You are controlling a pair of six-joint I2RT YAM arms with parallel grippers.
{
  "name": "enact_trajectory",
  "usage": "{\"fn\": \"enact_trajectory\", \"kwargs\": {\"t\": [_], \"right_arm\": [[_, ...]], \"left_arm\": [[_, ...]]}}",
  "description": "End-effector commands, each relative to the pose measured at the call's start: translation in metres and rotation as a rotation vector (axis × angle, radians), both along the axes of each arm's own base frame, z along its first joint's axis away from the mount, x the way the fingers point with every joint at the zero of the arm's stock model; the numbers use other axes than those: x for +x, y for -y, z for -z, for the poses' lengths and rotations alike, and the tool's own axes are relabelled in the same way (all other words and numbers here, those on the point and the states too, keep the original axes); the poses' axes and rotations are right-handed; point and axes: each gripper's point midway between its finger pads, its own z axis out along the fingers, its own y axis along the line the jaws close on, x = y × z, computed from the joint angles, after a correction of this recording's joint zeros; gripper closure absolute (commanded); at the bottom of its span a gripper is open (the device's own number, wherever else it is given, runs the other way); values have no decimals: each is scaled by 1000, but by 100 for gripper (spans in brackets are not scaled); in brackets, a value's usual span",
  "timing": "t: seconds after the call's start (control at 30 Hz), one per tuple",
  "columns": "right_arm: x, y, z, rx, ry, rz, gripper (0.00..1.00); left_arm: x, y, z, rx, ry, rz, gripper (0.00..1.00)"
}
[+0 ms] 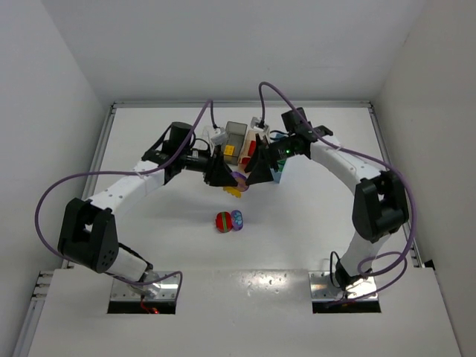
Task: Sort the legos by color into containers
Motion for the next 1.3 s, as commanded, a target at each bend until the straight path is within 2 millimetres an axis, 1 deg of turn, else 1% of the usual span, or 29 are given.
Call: {"fn": "enact_trajectory", "kwargs": {"t": [0.0, 0.1, 0.27, 0.33, 0.37, 0.4, 0.43, 0.47, 0.5, 0.53, 0.57, 0.6, 0.63, 0.67, 0.7, 0.73, 0.77, 0.8, 0.83, 0.9, 0.93, 1.0, 1.03, 1.07, 1.1, 1.13, 1.2, 1.23, 1.27], "right_arm": [[-2, -8, -18, 46, 95, -43, 20], [-1, -10, -17, 32, 110, -42, 23], [-6, -13, -8, 4, 110, -57, 23], [-5, -13, -2, -11, 104, -55, 27], [-5, -16, -3, -12, 124, -61, 35], [-5, -16, 0, -16, 115, -62, 41], [-2, -16, -2, -20, 127, -56, 52], [0, -17, 1, -20, 127, -56, 59], [0, -18, 1, -20, 127, -56, 70], [2, -20, -1, -9, 124, -59, 92], [6, -16, -1, -9, 124, -47, 98], [10, -14, -2, -7, 125, -34, 100], [11, -14, -7, 2, 146, -33, 100], [14, -10, -8, 6, 134, -19, 100], [21, -4, -13, 10, 142, 6, 100], [26, -1, -16, 27, 153, 16, 100], [30, 3, -19, 28, 131, 44, 100], [41, 11, -22, 46, 140, 77, 100], [46, 16, -28, 53, 143, 99, 100], [53, 23, -30, 62, 104, 136, 100], [61, 29, -37, 74, 131, 160, 100], [61, 31, -35, 81, 81, 178, 100], [65, 34, -43, 99, 102, 188, 100], [67, 38, -40, 97, 85, 201, 100], [66, 38, -44, 100, 94, 201, 100], [64, 38, -41, 97, 85, 201, 100], [69, 46, -33, 76, 69, 238, 100], [69, 50, -34, 76, 71, 247, 100], [76, 58, -27, 58, 69, 292, 100]], "left_arm": [[0, 7, -22, -49, 61, 45, 100], [0, 7, -22, -49, 61, 45, 100], [0, 7, -22, -49, 61, 45, 100], [1, 8, -26, -53, 69, 45, 100], [1, 8, -26, -53, 69, 45, 100], [1, 8, -26, -53, 69, 45, 100], [-2, 10, -26, -53, 69, 54, 100], [-2, 10, -26, -53, 69, 54, 100], [-2, 10, -26, -53, 69, 54, 100], [-4, 13, -26, -53, 69, 63, 100], [-3, 12, -25, -49, 71, 56, 100], [-4, 12, -21, -45, 61, 56, 100], [-6, 11, -17, -40, 49, 56, 100], [-6, 11, -16, -40, 49, 56, 100], [-7, 10, -10, -30, 37, 48, 100], [-7, 9, -14, -33, 56, 50, 100], [-9, 8, -8, -27, 42, 50, 100], [-11, 7, -2, -14, 33, 46, 100], [-13, 9, -2, -14, 33, 55, 100], [-14, 7, 4, 0, 24, 50, 100], [-16, 7, 9, 4, 26, 54, 100], [-14, 6, 9, 10, 28, 45, 100], [-15, 6, 11, 14, 28, 48, 100], [-15, 6, 11, 14, 28, 48, 100], [-15, 6, 11, 14, 28, 48, 100], [-15, 6, 11, 14, 28, 48, 100], [-15, 6, 11, 14, 28, 48, 100], [-13, 5, 11, 19, 31, 41, 100], [-13, 5, 11, 19, 31, 41, 100]]}}
